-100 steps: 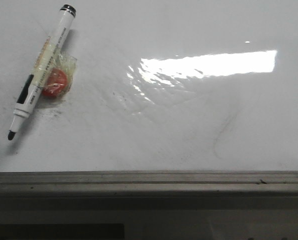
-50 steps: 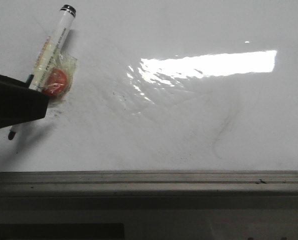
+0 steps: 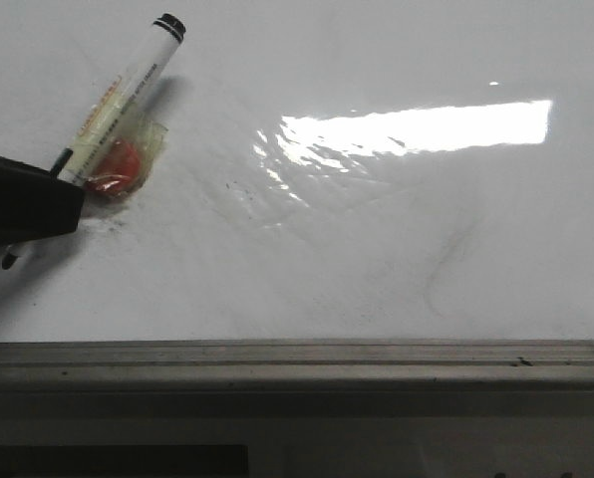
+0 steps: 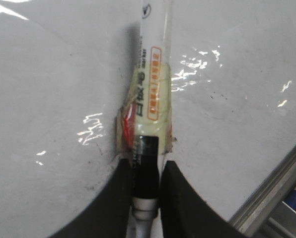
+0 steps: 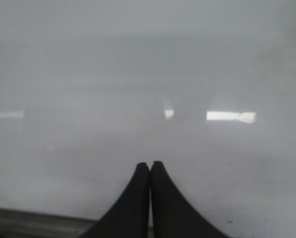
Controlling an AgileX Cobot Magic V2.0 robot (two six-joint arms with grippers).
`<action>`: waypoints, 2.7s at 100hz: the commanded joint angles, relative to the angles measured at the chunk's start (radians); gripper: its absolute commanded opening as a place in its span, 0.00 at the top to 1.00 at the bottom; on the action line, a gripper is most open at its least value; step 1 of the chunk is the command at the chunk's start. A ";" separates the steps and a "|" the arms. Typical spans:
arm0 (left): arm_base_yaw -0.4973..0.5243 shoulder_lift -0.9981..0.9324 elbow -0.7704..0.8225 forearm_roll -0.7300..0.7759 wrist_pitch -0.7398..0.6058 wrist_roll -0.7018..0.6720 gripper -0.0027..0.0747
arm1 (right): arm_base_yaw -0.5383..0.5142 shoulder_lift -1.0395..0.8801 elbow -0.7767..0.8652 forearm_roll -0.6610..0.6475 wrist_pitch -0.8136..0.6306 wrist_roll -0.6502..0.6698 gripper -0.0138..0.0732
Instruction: Write number 8 on whiteboard
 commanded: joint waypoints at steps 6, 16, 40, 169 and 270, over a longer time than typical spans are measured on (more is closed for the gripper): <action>-0.007 -0.034 -0.032 0.037 -0.067 -0.007 0.99 | 0.129 0.065 -0.081 0.000 -0.004 -0.085 0.91; -0.008 -0.056 -0.032 0.141 -0.062 -0.007 0.99 | 0.243 0.115 -0.110 0.012 -0.023 -0.135 0.91; -0.060 -0.074 -0.032 0.326 -0.060 -0.007 0.99 | 0.536 0.265 -0.208 0.028 -0.113 -0.135 0.78; -0.127 -0.070 -0.032 0.560 -0.141 -0.013 0.66 | 0.878 0.746 -0.476 0.136 -0.332 -0.118 0.92; -0.075 -0.471 -0.032 0.148 0.103 -0.013 0.55 | 0.611 0.872 -0.763 0.136 -0.132 -0.086 0.90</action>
